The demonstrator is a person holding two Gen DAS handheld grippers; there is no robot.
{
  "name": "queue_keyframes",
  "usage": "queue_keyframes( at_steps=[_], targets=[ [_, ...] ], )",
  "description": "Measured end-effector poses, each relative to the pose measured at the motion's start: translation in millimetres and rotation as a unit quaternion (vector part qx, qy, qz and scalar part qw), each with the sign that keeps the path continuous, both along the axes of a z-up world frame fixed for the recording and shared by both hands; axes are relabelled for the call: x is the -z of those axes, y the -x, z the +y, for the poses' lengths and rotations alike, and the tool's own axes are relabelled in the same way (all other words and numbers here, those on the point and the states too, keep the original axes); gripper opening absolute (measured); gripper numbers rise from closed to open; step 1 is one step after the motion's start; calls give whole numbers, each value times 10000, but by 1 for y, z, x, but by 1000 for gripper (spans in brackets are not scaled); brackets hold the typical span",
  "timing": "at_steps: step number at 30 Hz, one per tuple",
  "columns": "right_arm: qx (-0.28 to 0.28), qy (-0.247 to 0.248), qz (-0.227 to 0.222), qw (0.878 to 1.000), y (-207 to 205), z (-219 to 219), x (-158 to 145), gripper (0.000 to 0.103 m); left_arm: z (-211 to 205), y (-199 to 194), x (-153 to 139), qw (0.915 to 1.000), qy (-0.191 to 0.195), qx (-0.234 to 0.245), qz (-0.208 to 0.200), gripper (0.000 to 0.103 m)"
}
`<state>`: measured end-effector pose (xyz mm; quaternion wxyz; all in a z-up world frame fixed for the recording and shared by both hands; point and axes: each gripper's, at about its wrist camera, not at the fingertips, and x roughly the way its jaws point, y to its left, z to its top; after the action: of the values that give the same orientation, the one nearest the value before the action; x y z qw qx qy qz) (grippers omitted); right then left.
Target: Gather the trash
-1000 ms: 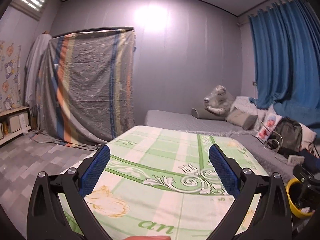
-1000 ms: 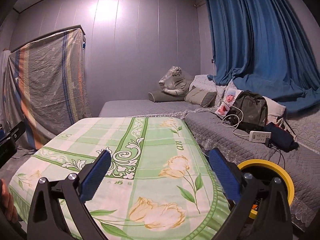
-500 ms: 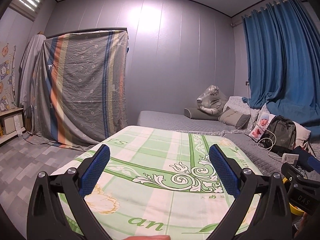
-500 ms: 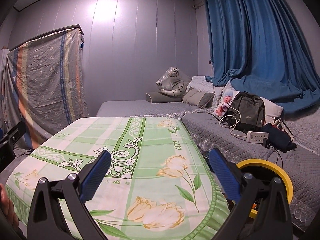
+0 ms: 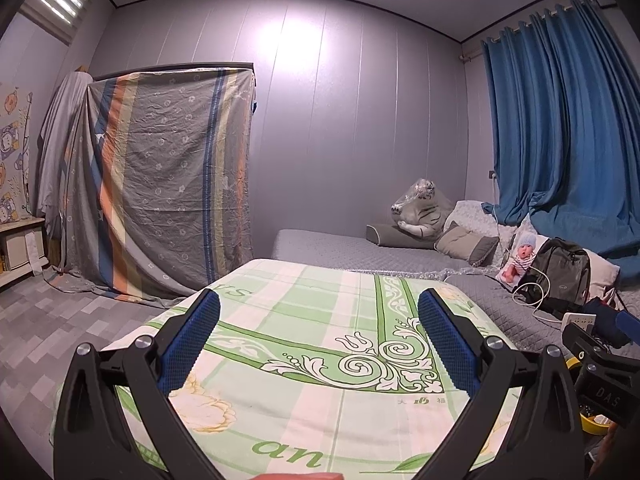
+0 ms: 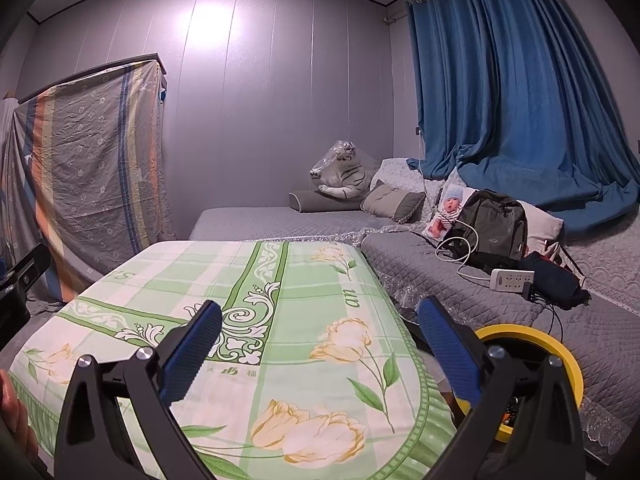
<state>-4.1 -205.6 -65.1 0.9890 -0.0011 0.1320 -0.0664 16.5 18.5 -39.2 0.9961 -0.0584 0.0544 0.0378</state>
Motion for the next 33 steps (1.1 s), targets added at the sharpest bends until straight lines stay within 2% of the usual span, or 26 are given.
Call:
queue_keyframes(
  at_steps=[33],
  targets=[
    [-96,-107,126,9998,-6,-2,3,95,0,2,2,9999,-60,73,-69,95]
  ],
)
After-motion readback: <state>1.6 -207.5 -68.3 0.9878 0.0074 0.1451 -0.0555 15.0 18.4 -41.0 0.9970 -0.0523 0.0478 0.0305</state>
